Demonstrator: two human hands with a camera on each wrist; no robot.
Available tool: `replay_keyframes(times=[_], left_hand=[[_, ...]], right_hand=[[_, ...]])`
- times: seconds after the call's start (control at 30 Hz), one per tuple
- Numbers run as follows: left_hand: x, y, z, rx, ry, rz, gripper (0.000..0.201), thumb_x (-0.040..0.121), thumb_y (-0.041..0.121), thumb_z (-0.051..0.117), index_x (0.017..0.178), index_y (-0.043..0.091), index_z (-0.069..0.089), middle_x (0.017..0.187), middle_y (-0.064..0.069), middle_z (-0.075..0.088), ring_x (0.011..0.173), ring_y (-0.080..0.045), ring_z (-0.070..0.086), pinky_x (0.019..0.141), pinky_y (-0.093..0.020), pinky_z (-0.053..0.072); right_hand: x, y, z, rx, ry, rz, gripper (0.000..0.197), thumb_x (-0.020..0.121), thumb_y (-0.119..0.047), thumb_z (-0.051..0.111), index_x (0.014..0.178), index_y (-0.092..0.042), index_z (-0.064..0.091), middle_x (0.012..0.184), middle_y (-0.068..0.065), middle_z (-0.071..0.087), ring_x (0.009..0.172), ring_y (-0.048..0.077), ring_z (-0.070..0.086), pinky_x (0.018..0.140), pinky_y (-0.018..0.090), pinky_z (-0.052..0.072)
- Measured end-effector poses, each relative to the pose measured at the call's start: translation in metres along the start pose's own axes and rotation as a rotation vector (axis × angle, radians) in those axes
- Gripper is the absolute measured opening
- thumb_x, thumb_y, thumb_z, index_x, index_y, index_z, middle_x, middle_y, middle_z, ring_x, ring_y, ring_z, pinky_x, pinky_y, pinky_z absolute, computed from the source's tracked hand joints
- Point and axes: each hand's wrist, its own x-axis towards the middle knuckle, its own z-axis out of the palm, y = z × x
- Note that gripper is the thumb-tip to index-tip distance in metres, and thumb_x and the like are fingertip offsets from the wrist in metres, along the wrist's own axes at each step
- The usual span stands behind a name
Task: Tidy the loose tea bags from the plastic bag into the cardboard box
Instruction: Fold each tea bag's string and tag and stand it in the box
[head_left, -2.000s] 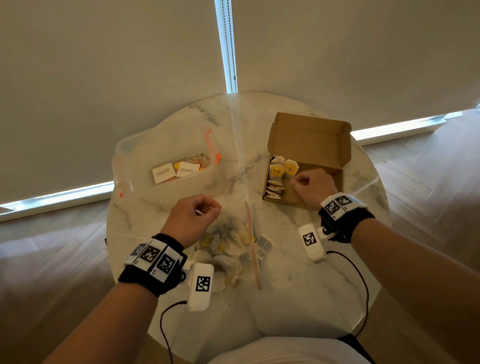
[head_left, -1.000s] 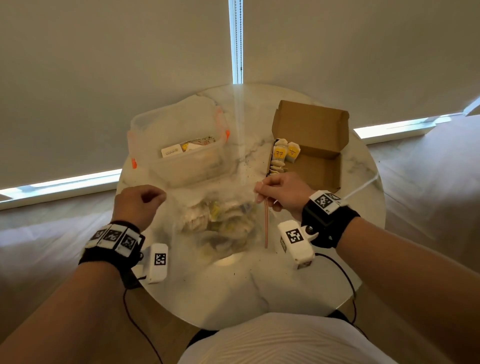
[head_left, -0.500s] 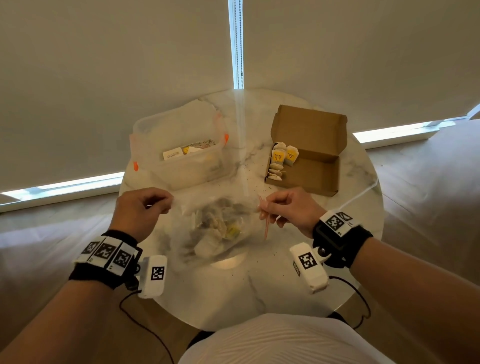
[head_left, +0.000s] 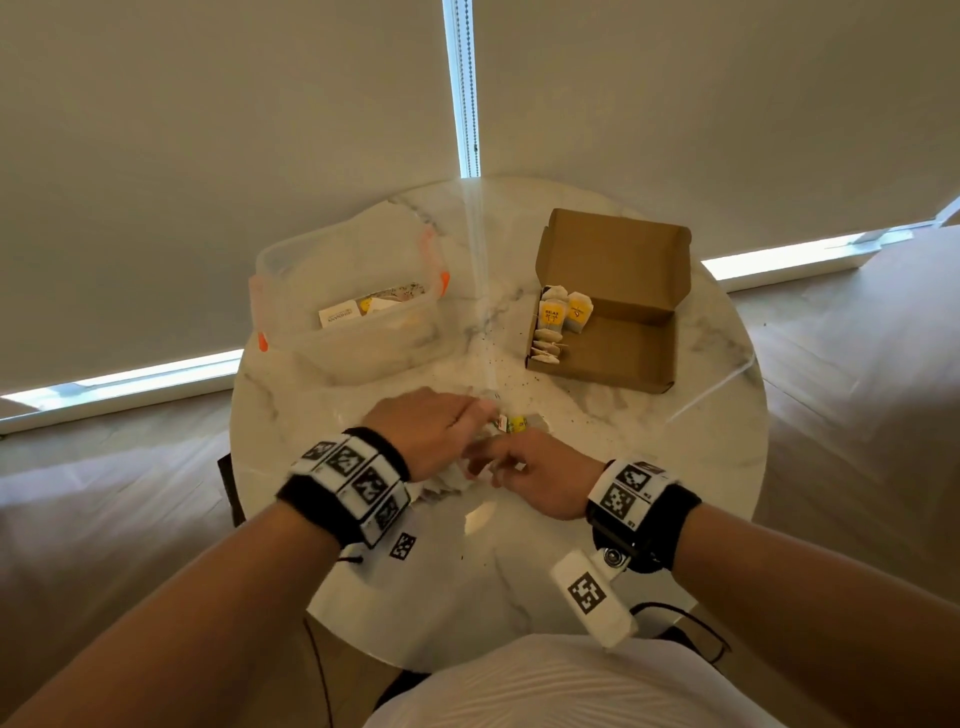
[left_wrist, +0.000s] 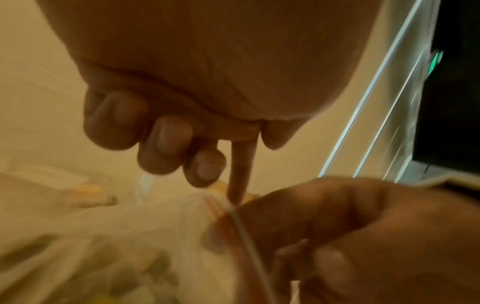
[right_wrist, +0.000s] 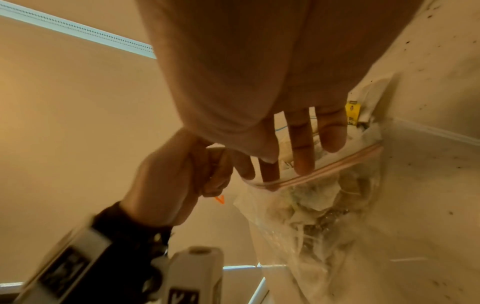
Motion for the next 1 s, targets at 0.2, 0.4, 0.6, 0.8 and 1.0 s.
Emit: replay_keyframes(times=[0.2, 0.4, 0.6, 0.8, 1.0], left_hand=[[0.023, -0.002, 0.014, 0.034, 0.09, -0.208, 0.021, 0.091, 0.038, 0.059, 0.103, 0.025, 0.069, 0.106, -0.001, 0.066, 0.095, -0.022, 0.061, 0.084, -0.034, 0.051], [0.025, -0.008, 0.029, -0.044, 0.145, -0.178, 0.029, 0.089, 0.016, 0.063, 0.118, 0.017, 0.067, 0.114, -0.005, 0.062, 0.105, -0.024, 0.058, 0.082, -0.026, 0.041], [0.025, -0.012, 0.031, -0.122, 0.185, -0.157, 0.027, 0.09, 0.014, 0.061, 0.115, 0.018, 0.067, 0.109, -0.003, 0.063, 0.102, -0.023, 0.058, 0.086, -0.028, 0.043], [0.027, -0.019, 0.036, -0.147, 0.199, -0.184, 0.027, 0.09, 0.018, 0.061, 0.116, 0.017, 0.068, 0.108, -0.004, 0.062, 0.099, -0.022, 0.058, 0.084, -0.031, 0.047], [0.024, -0.02, 0.034, -0.158, 0.202, -0.184, 0.028, 0.089, 0.017, 0.063, 0.117, 0.017, 0.068, 0.106, -0.005, 0.061, 0.097, -0.023, 0.058, 0.079, -0.029, 0.044]], right_hand=[[0.007, 0.017, -0.022, -0.098, 0.031, 0.066, 0.035, 0.091, -0.001, 0.055, 0.117, -0.016, 0.071, 0.109, -0.004, 0.073, 0.089, -0.002, 0.062, 0.091, 0.02, 0.049], [0.036, 0.03, -0.03, -0.524, 0.1, 0.166, 0.039, 0.09, -0.027, 0.064, 0.129, -0.02, 0.061, 0.119, 0.004, 0.066, 0.11, 0.024, 0.06, 0.091, 0.032, 0.047], [0.076, 0.039, 0.006, -0.653, -0.048, 0.228, 0.083, 0.079, -0.044, 0.072, 0.147, -0.034, 0.026, 0.146, 0.006, 0.037, 0.11, 0.03, 0.058, 0.088, 0.04, 0.053], [0.091, 0.037, 0.01, -0.634, -0.064, 0.294, 0.067, 0.084, -0.028, 0.071, 0.142, -0.022, 0.038, 0.137, 0.013, 0.044, 0.109, 0.034, 0.058, 0.088, 0.037, 0.048], [0.083, 0.033, -0.008, -0.523, -0.001, 0.284, 0.043, 0.079, -0.015, 0.072, 0.122, -0.017, 0.063, 0.115, 0.011, 0.063, 0.107, 0.031, 0.06, 0.082, 0.031, 0.048]])
